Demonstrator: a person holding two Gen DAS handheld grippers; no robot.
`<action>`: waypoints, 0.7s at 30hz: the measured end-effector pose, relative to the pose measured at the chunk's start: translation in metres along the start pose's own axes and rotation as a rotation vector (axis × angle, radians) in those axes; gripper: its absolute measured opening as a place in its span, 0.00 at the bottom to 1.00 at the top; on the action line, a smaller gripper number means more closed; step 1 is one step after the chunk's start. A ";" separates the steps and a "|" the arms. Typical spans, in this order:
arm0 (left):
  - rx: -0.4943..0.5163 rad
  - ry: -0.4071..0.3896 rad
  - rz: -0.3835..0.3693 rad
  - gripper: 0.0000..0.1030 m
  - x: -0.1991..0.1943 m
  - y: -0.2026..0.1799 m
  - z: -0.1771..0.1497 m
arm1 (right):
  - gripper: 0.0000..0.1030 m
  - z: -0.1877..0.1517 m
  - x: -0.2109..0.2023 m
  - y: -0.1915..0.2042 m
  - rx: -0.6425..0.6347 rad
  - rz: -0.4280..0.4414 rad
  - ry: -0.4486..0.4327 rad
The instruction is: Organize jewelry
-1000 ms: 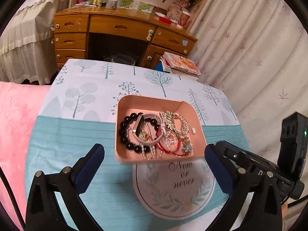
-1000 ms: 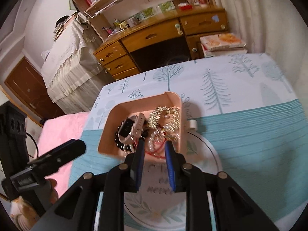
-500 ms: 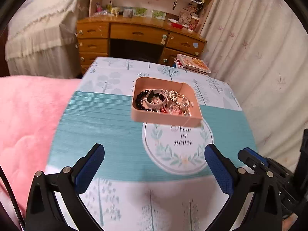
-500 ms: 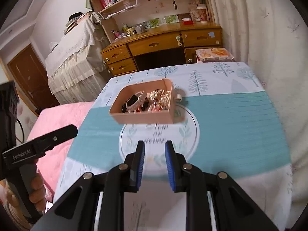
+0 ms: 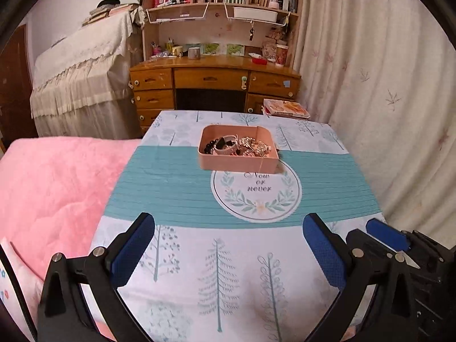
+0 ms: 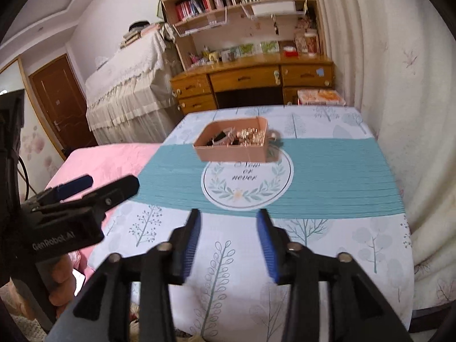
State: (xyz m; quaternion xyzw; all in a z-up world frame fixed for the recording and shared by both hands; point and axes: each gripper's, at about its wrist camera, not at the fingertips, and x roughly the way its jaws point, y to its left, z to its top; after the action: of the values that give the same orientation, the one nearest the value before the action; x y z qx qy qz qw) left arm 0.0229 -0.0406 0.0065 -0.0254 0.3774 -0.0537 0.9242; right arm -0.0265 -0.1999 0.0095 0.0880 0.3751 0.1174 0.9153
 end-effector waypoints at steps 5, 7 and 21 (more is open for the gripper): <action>0.008 0.014 0.038 0.99 -0.007 -0.005 -0.009 | 0.46 -0.006 -0.006 0.006 -0.009 0.005 -0.007; 0.015 0.005 0.063 0.99 -0.011 -0.008 -0.011 | 0.46 -0.007 -0.006 0.006 -0.007 0.005 -0.007; 0.013 0.001 0.121 0.99 -0.016 -0.010 -0.017 | 0.46 -0.013 -0.005 0.008 0.004 -0.008 -0.003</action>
State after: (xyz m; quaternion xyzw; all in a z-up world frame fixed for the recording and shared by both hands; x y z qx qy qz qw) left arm -0.0007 -0.0485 0.0065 0.0033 0.3786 -0.0001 0.9256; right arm -0.0399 -0.1926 0.0056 0.0885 0.3741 0.1131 0.9162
